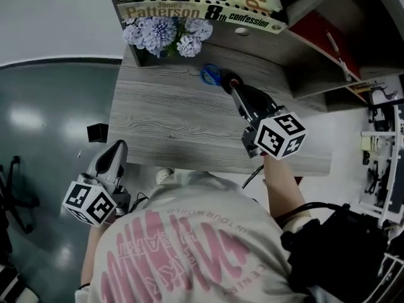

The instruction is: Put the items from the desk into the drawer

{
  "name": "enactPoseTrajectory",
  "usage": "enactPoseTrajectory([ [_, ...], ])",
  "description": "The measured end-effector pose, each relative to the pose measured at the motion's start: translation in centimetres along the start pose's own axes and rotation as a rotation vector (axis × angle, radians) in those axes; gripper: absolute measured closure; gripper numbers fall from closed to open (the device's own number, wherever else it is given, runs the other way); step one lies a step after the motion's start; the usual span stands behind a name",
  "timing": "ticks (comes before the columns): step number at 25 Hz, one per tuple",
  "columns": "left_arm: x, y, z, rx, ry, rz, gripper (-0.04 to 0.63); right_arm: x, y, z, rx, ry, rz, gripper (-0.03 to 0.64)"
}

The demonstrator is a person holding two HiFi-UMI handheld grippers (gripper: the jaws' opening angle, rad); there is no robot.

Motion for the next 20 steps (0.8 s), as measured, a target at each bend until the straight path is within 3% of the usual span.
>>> enactPoseTrajectory([
  [10, 1.2, 0.0, 2.1, -0.026, -0.06, -0.004, 0.577, 6.1, 1.9, 3.8, -0.116, 0.022, 0.022, 0.61],
  [20, 2.3, 0.1, 3.2, -0.048, -0.087, -0.009, 0.577, 9.4, 4.8, 5.4, -0.313, 0.016, 0.046, 0.609],
])
Point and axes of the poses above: the fingertips, and each gripper's own axes: z forward along the fingers, x to its right, y out of its underside, the point moved 10 cm from there along -z, backward along the fingers, and after that the axes turned 1 degree about -y, right-handed, at the moved point
